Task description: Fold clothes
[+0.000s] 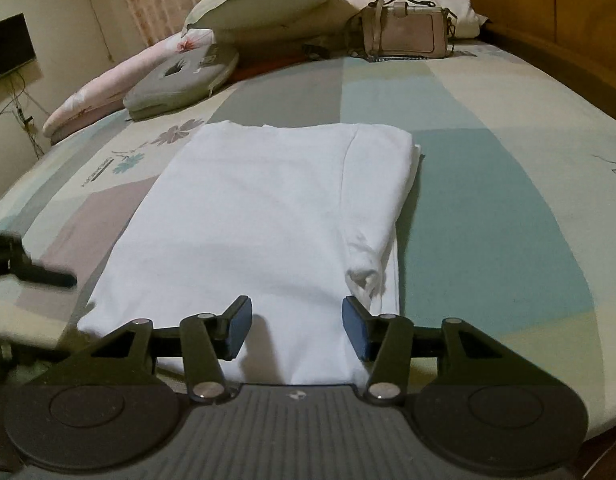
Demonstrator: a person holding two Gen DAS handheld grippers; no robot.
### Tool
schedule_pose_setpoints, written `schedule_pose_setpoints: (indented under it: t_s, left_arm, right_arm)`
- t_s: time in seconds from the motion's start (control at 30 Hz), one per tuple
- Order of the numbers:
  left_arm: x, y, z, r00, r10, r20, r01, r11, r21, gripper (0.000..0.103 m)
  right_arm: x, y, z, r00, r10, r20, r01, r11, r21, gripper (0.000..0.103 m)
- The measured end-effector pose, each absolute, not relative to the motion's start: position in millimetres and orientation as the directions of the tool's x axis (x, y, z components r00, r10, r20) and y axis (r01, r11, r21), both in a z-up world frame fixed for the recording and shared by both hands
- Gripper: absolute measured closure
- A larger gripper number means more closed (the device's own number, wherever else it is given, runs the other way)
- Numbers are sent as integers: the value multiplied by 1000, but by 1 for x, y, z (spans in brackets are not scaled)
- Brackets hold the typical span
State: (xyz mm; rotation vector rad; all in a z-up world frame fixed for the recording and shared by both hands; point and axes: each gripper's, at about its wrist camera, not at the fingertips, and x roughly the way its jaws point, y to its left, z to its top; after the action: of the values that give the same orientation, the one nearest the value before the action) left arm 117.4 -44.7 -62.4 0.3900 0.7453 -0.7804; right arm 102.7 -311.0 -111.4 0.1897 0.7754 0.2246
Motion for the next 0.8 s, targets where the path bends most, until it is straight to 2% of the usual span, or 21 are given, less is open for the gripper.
schedule_pose_setpoints:
  t_s: [0.17, 0.3, 0.4, 0.6, 0.8]
  left_arm:
    - [123, -61, -80, 392, -513, -764, 778, 628, -22, 36]
    - [106, -62, -87, 393, -456, -798, 773, 634, 19, 35]
    - [100, -55, -72, 405, -454, -793, 762, 647, 18, 33]
    - [101, -51, -41, 553, -370, -747, 691, 704, 163, 29]
    - [78, -71, -69, 637, -240, -732, 687, 608, 398, 27]
  right_arm:
    - [104, -314, -111, 693, 286, -662, -114, 950, 291, 43]
    - [105, -310, -112, 695, 298, -654, -109, 943, 314, 43]
    - [105, -312, -113, 696, 315, -645, -112, 936, 335, 36]
    - [99, -299, -107, 702, 278, -656, -116, 953, 280, 30]
    - [80, -296, -92, 717, 290, -634, -150, 952, 266, 21]
